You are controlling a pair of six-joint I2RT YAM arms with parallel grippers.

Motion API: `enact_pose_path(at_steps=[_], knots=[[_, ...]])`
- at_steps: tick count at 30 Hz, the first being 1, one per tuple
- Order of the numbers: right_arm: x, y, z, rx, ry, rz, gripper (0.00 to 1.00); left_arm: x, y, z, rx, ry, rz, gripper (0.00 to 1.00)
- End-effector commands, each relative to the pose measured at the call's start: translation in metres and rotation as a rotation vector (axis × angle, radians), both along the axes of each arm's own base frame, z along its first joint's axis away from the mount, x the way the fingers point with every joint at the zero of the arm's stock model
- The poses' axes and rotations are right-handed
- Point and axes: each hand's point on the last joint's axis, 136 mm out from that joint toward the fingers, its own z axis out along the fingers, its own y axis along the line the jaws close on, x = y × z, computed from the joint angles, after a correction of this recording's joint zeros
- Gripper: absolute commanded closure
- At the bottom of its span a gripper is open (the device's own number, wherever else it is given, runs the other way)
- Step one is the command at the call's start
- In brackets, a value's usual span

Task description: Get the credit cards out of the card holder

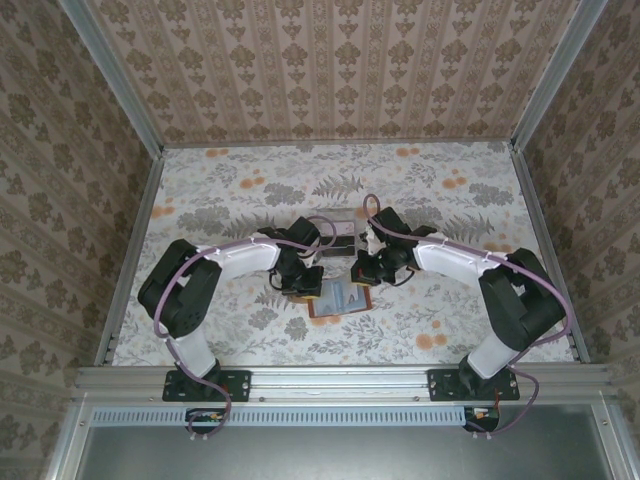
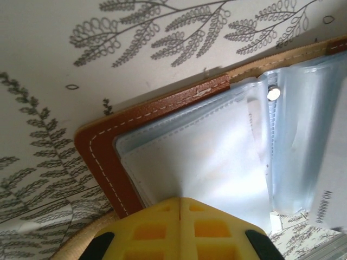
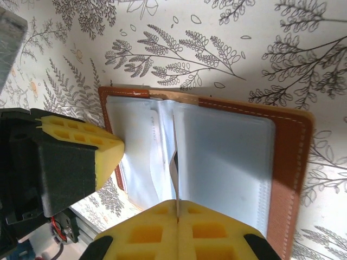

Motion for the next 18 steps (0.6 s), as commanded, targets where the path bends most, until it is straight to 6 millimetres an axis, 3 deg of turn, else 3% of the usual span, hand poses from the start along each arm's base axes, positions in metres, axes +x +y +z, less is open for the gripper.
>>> enact_pose_path(at_steps=[1,10,18], knots=[[0.007,-0.013,0.022,-0.062,-0.071,0.015,0.94,-0.001,0.017,0.003,0.066,-0.009,0.010,0.95],[0.026,-0.033,0.047,-0.197,-0.179,0.079,0.96,0.005,0.026,0.004,0.052,-0.020,0.024,0.95],[0.047,-0.025,0.071,-0.233,-0.388,0.338,0.98,0.027,0.017,0.027,-0.015,-0.106,0.038,0.94]])
